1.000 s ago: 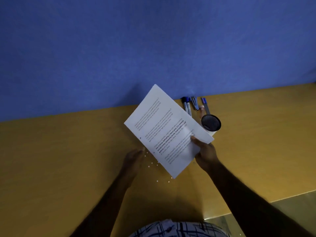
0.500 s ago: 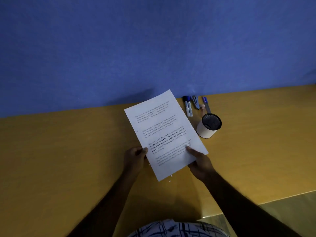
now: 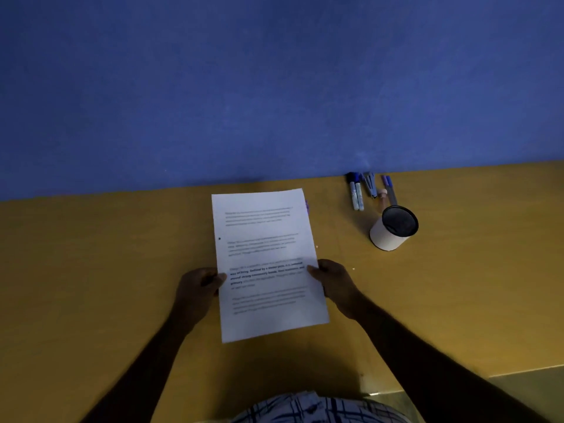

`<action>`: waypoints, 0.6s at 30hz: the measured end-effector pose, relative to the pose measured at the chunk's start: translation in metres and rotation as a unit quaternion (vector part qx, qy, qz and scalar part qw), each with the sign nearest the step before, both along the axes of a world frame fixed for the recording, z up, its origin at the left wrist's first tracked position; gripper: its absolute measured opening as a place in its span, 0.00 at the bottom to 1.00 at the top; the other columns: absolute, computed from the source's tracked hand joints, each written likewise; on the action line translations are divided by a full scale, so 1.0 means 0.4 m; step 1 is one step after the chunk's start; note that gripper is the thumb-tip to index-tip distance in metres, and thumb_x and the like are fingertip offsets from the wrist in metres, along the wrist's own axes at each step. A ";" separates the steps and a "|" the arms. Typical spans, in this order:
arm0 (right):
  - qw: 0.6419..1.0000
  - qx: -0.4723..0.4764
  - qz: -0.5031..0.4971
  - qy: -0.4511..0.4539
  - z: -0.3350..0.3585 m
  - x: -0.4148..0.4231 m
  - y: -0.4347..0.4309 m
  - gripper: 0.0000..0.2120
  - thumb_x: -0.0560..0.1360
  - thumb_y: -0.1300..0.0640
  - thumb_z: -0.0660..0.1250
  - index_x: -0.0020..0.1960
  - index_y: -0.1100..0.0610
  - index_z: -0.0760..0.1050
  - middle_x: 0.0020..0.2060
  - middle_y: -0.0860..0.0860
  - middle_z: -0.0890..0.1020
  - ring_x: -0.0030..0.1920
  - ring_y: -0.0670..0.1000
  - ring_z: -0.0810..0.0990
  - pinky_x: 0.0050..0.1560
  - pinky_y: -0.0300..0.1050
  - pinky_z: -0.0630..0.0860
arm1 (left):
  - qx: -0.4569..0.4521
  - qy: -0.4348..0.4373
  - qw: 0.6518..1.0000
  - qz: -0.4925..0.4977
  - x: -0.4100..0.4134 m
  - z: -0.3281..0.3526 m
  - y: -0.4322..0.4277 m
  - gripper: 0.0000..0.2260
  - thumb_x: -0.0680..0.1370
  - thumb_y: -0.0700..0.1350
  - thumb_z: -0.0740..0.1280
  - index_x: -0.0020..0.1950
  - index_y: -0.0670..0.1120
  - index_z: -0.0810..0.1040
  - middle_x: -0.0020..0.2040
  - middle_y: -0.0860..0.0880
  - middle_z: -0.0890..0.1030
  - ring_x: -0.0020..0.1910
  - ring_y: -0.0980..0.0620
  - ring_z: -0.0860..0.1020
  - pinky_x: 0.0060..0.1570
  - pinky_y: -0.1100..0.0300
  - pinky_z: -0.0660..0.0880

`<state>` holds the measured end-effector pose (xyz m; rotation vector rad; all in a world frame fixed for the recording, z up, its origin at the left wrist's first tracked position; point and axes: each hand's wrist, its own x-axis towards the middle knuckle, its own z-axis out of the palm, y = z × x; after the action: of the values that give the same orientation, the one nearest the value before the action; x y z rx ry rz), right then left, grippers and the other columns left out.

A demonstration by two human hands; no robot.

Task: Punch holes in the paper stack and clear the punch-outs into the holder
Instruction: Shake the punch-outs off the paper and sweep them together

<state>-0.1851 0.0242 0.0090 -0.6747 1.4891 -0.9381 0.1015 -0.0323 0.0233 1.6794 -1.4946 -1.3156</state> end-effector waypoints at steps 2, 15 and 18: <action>0.998 -0.009 0.017 0.051 -0.019 0.054 -0.022 0.06 0.78 0.62 0.65 0.47 0.61 0.80 0.50 0.60 0.84 0.48 0.59 0.83 0.52 0.59 0.79 | 0.013 -0.020 1.000 0.020 0.044 -0.010 0.002 0.03 0.77 0.42 0.68 0.47 0.48 0.82 0.43 0.51 0.84 0.44 0.48 0.82 0.48 0.50 0.79; 0.977 0.047 0.106 0.179 -0.085 0.293 -0.105 0.11 0.76 0.57 0.65 0.53 0.61 0.82 0.50 0.56 0.85 0.49 0.56 0.83 0.53 0.56 0.79 | -0.003 -0.161 0.986 0.048 0.249 -0.099 -0.022 0.08 0.77 0.43 0.68 0.52 0.42 0.83 0.45 0.46 0.84 0.40 0.50 0.80 0.39 0.57 0.73; 0.974 0.057 0.106 0.190 -0.091 0.315 -0.113 0.11 0.76 0.56 0.65 0.54 0.60 0.82 0.51 0.55 0.84 0.50 0.55 0.83 0.54 0.56 0.80 | 0.003 -0.159 0.986 0.049 0.262 -0.116 -0.041 0.08 0.77 0.43 0.68 0.53 0.43 0.83 0.47 0.46 0.84 0.41 0.51 0.80 0.38 0.60 0.72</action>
<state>-0.0592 -0.0209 -0.0275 -0.9457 1.7492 -0.5740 0.2062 -0.0489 -0.0230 2.0118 -1.5574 -1.0375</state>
